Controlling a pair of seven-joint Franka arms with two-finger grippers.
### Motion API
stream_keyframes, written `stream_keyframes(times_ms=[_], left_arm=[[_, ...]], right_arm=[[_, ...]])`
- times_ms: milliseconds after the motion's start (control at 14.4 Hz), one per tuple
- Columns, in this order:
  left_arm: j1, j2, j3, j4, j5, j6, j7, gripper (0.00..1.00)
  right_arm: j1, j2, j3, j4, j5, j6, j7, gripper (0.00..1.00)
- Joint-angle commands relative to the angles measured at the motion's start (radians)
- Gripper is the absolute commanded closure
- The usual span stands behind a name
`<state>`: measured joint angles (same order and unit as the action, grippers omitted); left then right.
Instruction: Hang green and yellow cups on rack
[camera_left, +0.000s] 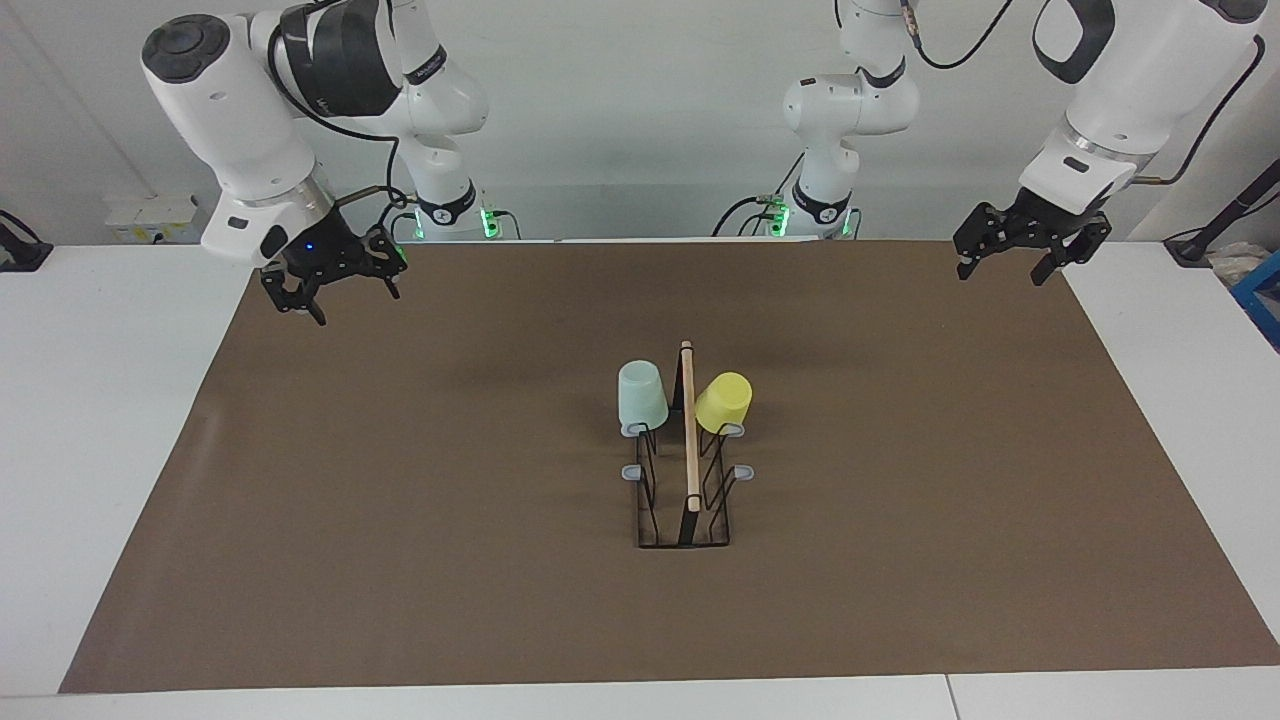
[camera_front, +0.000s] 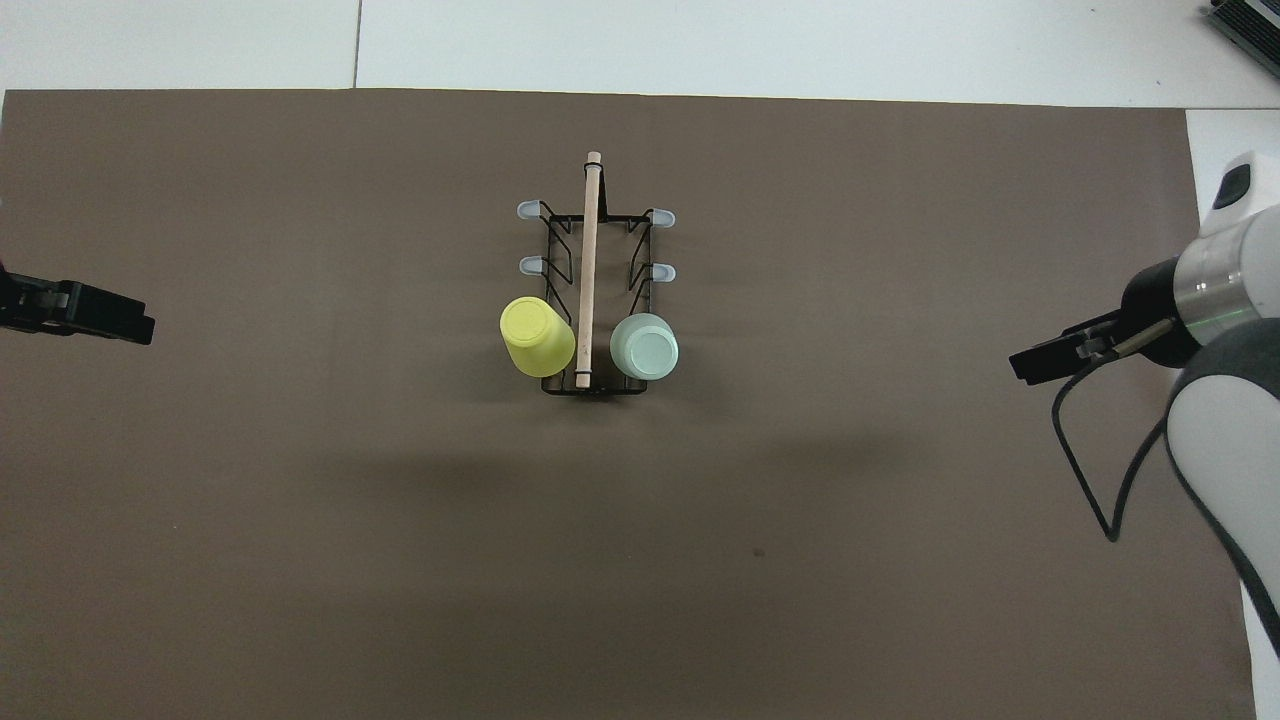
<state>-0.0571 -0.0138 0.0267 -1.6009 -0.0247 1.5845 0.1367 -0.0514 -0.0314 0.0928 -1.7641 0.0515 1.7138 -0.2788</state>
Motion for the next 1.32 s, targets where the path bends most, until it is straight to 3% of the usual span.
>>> stream_keyframes(times_ms=[0,208,1248], left_arm=[[0.002,-0.014,0.002,-0.005,-0.008,-0.001,0.006,0.0],[0.003,-0.014,0.001,-0.004,-0.009,-0.008,0.007,0.0],[0.005,-0.015,0.01,-0.008,-0.041,0.0,0.009,0.0]], right_arm=[[0.028,-0.018,0.001,-0.024,-0.038,0.024,0.119,0.0],[0.074,-0.018,-0.005,-0.028,-0.039,0.024,0.217,0.0],[0.133,-0.016,-0.104,-0.028,-0.03,0.046,0.224,0.0]])
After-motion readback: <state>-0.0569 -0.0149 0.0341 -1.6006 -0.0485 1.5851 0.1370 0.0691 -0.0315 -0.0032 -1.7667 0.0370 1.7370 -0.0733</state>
